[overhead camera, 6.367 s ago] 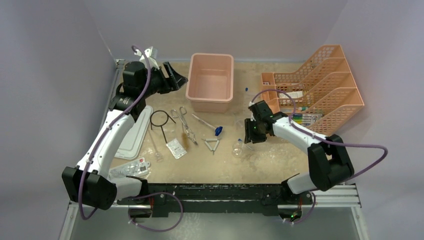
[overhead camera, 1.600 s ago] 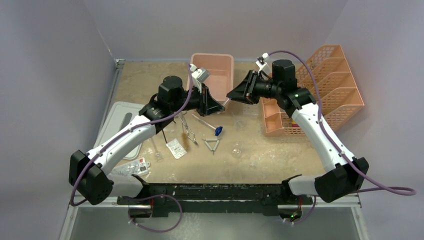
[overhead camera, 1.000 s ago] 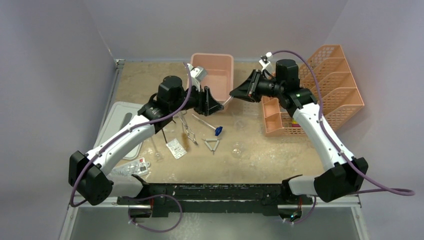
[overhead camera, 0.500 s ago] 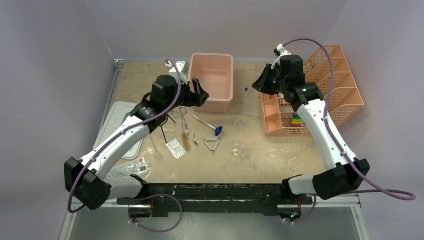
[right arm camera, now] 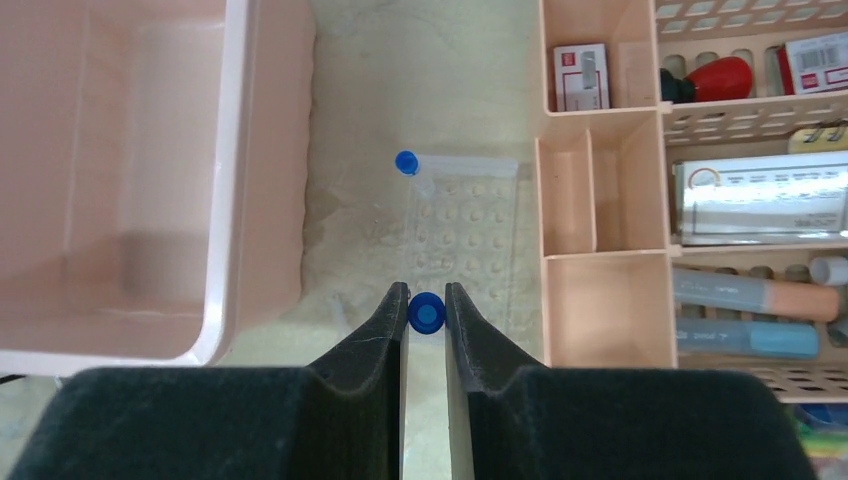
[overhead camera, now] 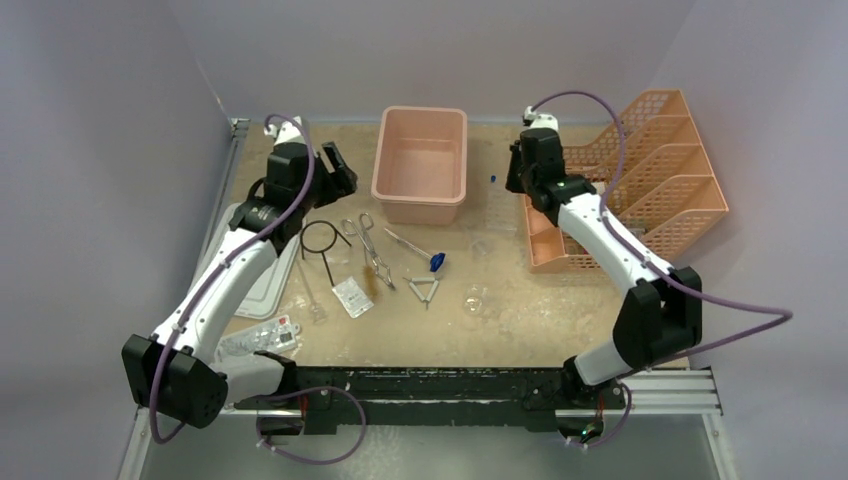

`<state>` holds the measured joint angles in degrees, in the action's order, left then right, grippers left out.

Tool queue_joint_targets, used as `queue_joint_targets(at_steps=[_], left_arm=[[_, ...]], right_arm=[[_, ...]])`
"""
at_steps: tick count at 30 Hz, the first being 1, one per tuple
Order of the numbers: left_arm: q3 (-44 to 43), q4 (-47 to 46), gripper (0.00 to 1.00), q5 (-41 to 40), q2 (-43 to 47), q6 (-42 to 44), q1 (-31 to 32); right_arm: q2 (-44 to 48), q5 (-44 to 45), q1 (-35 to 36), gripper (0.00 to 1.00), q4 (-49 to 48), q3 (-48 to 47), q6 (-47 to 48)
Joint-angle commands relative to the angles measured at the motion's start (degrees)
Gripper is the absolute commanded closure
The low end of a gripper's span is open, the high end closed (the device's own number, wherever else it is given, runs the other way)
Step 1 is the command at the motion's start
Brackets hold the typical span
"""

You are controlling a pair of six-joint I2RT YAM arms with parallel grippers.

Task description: Organize the chemistry lab equipment

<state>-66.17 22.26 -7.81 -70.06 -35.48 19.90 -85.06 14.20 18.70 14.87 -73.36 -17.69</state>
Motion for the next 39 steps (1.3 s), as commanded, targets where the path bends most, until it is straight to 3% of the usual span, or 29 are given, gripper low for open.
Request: queue_joint_targets(at_steps=[1, 9, 23, 39], left_arm=[[-1.5, 5.8, 0.28, -6.2, 1.2, -3.3, -5.9], [-1.9, 7.1, 0.28, -6.2, -1.7, -5.1, -11.5], [-8.2, 5.7, 0.30, -3.6, -7.8, -5.2, -12.3], [-8.6, 5.6, 0.31, -2.3, -9.7, -5.2, -12.3]], right_arm=[[-1.0, 6.5, 2.5, 0.87, -11.6, 2.1, -0.2], [-4.3, 7.5, 3.5, 0.87, -24.0, 7.8, -0.7], [-10.5, 5.9, 3.5, 0.87, -37.1, 10.9, 1.2], [-12.9, 7.8, 3.5, 0.88, -42.9, 14.5, 4.3]])
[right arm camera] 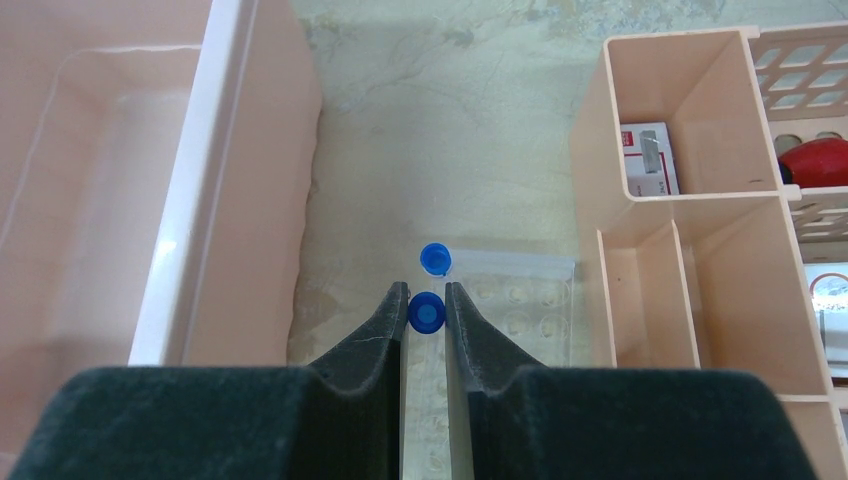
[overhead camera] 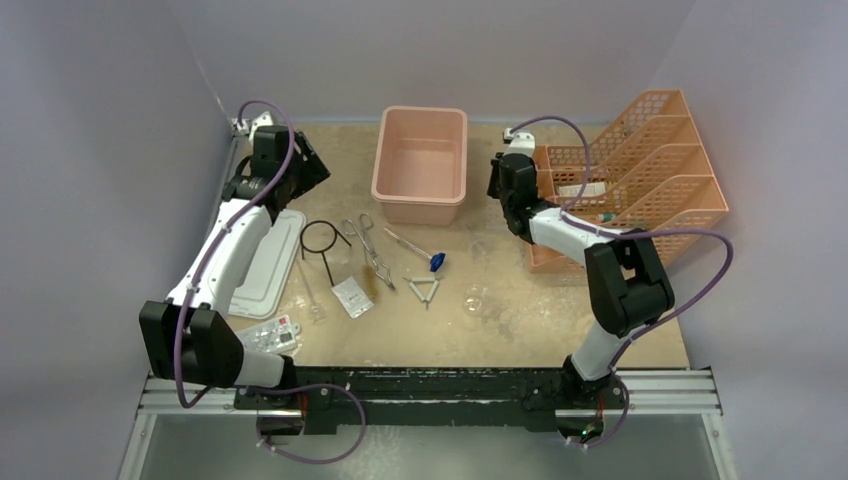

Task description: Organize the chemistry lab equipment

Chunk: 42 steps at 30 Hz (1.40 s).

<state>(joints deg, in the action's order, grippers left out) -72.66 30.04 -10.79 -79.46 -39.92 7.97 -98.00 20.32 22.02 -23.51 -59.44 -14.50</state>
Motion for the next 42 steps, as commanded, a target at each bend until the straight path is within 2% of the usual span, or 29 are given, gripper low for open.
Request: queue_joint_targets(at_steps=[1, 19, 29, 38, 42], left_arm=[[-2.1, -2.3, 0.31, 0.7, -0.3, -0.8, -0.4], [-3.0, -1.7, 0.31, 1.7, -1.4, -0.2, -0.6], [-3.3, -1.6, 0.31, 2.0, -1.4, 0.3, -0.6], [-2.9, -1.7, 0.31, 2.3, -1.1, 0.1, -0.7], [-2.8, -1.7, 0.31, 2.4, -0.8, 0.1, -0.7]], right_arm=[[-0.1, 1.7, 0.1, 0.88, -4.9, 0.7, 1.2], [-2.8, 3.1, 0.1, 0.88, -4.6, 0.8, 2.3], [-5.9, 2.6, 0.1, 0.83, -2.6, -0.9, 0.6], [-5.5, 3.0, 0.1, 0.68, 1.7, -3.1, -0.7], [-3.9, 2.2, 0.0, 0.57, 3.7, -3.9, -1.7]])
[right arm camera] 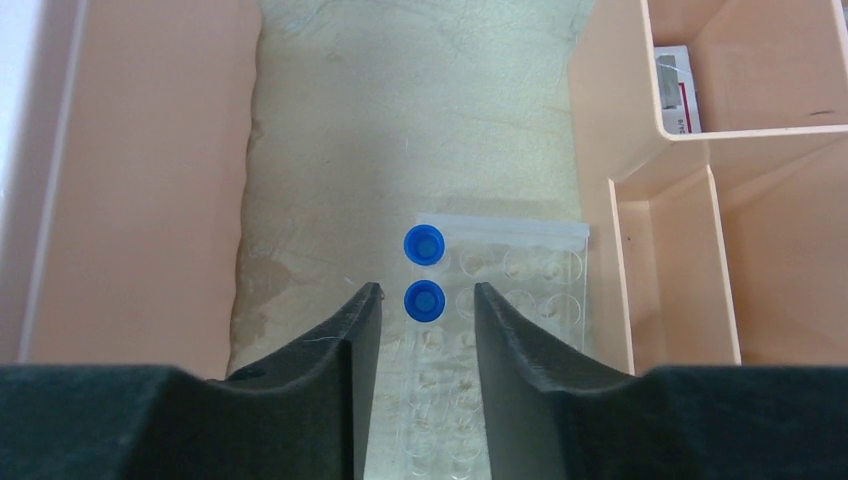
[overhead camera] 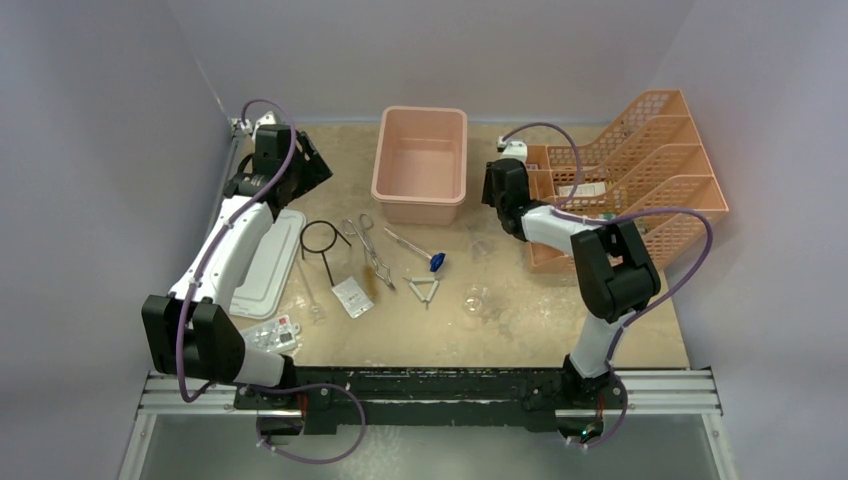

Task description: Organize the chemistry lab equipment

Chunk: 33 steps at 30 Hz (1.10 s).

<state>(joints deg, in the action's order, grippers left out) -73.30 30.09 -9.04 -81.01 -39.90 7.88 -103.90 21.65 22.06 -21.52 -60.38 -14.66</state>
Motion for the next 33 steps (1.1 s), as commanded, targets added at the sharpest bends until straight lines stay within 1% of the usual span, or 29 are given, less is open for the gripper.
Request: queue_joint_targets(at_steps=[1, 10, 15, 20, 24, 28, 31, 33], left_arm=[[-2.1, -1.8, 0.31, 0.7, 0.9, 0.1, -0.6], [-0.2, -1.5, 0.31, 0.8, 4.4, 1.8, -0.7], [3.0, -1.6, 0.31, 1.0, 7.6, 2.9, -0.7], [4.5, -1.5, 0.30, 1.1, 9.9, 4.5, -0.7], [5.1, -0.4, 0.30, 1.0, 12.6, 6.3, -0.7], [6.5, -0.2, 0.30, 3.3, 16.7, 9.7, -0.6], [7.5, 0.4, 0.30, 5.2, 19.6, 12.8, 0.2], [7.6, 1.2, 0.30, 6.2, 21.1, 14.9, 1.5]], right_arm=[[2.5, 0.6, -0.1, 0.55, 2.3, -3.1, -2.0], [6.2, -1.1, -2.0, 0.44, 10.2, -6.4, -6.2], [5.9, -1.4, -2.6, 0.43, 15.4, -9.9, -7.0], [5.2, -3.4, -2.9, 0.45, 21.2, -14.2, -7.6], [8.2, -4.9, -3.0, 0.48, 30.1, -17.7, -7.2], [12.4, -10.0, -3.0, 0.47, 39.7, -22.9, -2.8], [12.9, -12.5, -3.0, 0.46, 47.1, -26.8, -1.4], [13.0, -14.0, -3.0, 0.46, 50.1, -28.0, -1.3]])
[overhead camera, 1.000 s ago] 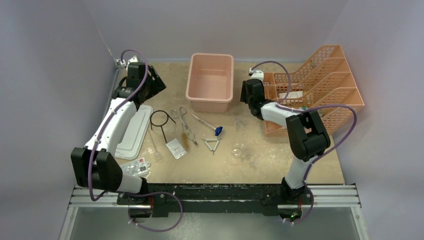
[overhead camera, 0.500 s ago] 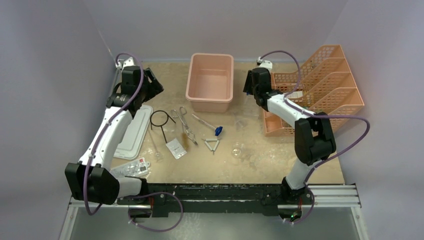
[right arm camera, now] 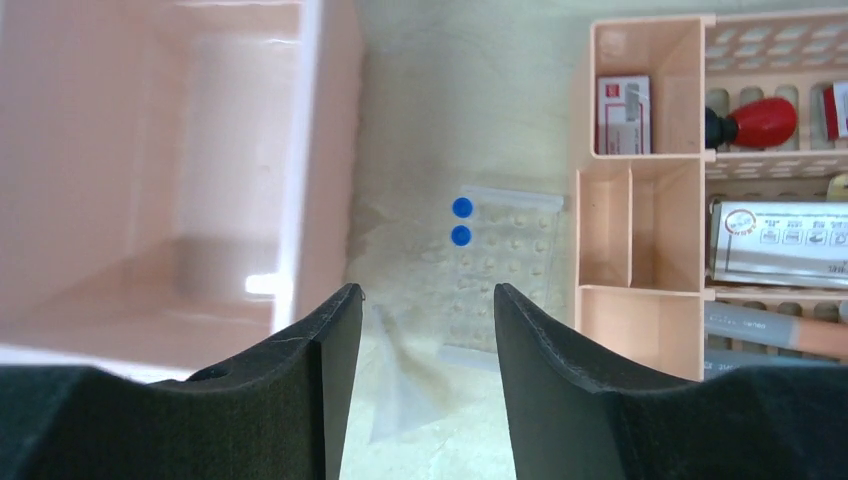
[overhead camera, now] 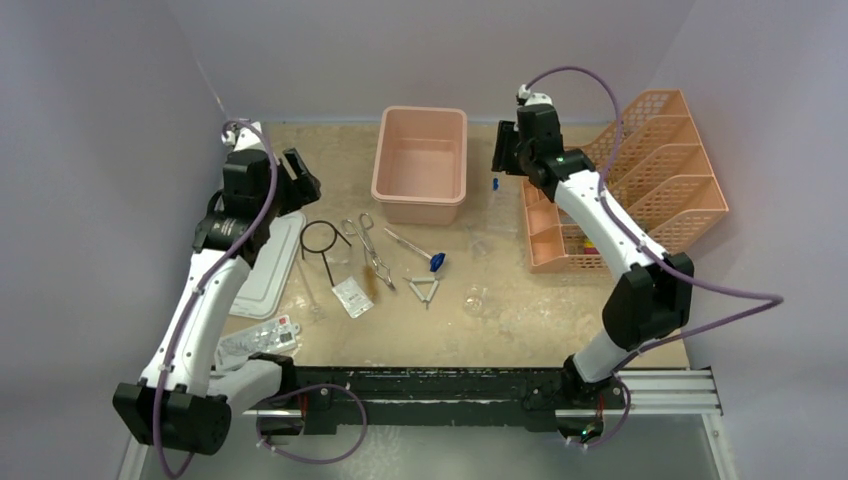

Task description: Organize the chemistry lab equipment

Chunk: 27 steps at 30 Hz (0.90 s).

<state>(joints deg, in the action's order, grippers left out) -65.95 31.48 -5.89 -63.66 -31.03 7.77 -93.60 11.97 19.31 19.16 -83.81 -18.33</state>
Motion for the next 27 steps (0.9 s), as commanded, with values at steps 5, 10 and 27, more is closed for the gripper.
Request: queue_joint_targets(at_steps=[5, 10, 27], left_arm=[[1.8, -1.4, 0.31, 10.6, 6.2, 7.1, 3.1], [2.6, -4.1, 0.33, 16.5, 6.4, 5.2, 3.3], [5.6, -10.1, 0.35, 16.4, 6.0, -4.6, 3.4]], right_arm=[[6.7, -11.3, -0.1, 0.44, 8.8, 0.8, 5.3], [12.4, -15.2, 1.7, 0.39, 5.9, 10.5, 7.1], [13.3, -7.1, 18.7, 0.38, -11.2, 25.8, 0.1]])
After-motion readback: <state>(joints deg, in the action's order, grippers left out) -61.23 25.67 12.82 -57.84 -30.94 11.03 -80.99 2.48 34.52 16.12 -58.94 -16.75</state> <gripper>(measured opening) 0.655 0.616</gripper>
